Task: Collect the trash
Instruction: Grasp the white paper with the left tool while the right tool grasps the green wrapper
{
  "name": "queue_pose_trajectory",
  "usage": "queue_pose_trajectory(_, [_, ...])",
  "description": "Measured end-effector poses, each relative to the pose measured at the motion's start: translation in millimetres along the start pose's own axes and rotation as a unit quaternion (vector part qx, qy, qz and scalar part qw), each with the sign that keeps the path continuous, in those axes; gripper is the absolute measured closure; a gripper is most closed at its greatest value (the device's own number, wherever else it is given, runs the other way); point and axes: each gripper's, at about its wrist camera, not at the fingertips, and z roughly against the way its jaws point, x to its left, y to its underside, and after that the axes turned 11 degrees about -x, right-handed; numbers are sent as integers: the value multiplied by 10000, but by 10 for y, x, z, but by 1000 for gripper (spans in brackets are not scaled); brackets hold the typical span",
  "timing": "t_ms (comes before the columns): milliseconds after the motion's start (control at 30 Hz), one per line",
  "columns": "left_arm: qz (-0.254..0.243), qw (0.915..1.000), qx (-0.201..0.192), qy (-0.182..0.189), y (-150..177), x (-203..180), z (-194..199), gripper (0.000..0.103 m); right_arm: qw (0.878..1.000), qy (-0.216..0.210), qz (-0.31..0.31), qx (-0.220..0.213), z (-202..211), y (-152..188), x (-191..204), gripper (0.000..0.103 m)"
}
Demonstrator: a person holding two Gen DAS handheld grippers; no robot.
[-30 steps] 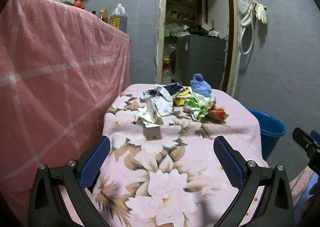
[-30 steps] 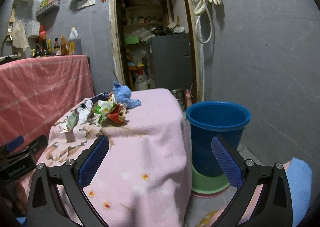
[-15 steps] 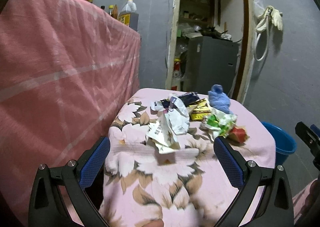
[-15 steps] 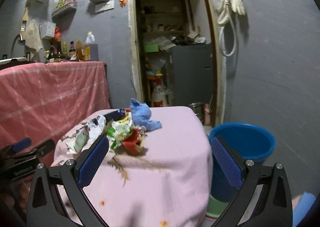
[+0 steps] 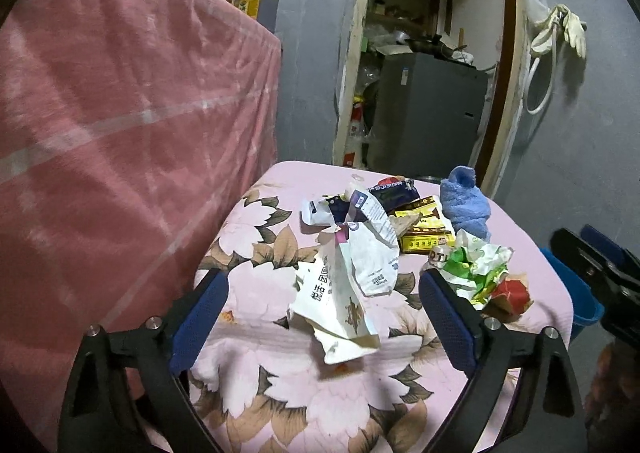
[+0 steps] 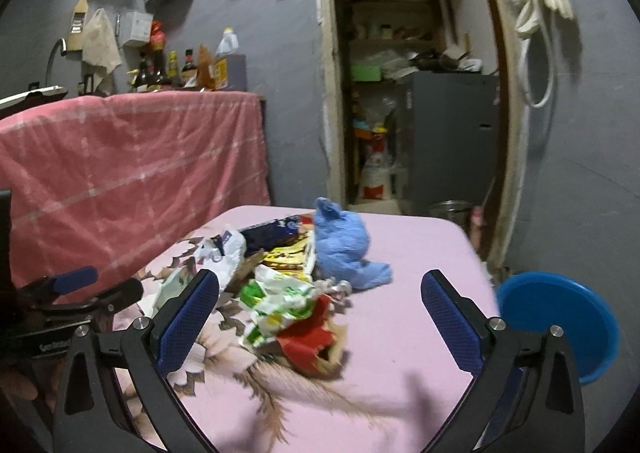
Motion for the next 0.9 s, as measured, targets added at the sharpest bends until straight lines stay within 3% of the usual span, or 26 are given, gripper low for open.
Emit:
queue_pose_trajectory(367, [-17,9987,381,341,25,-16,-211,42,9973,-287,-52,675,-455,139,16,29])
queue_pose_trajectory(900, [202,9892,1281,690,69,19,-502,78,9884,-622,46,1386,-741,267,75,52])
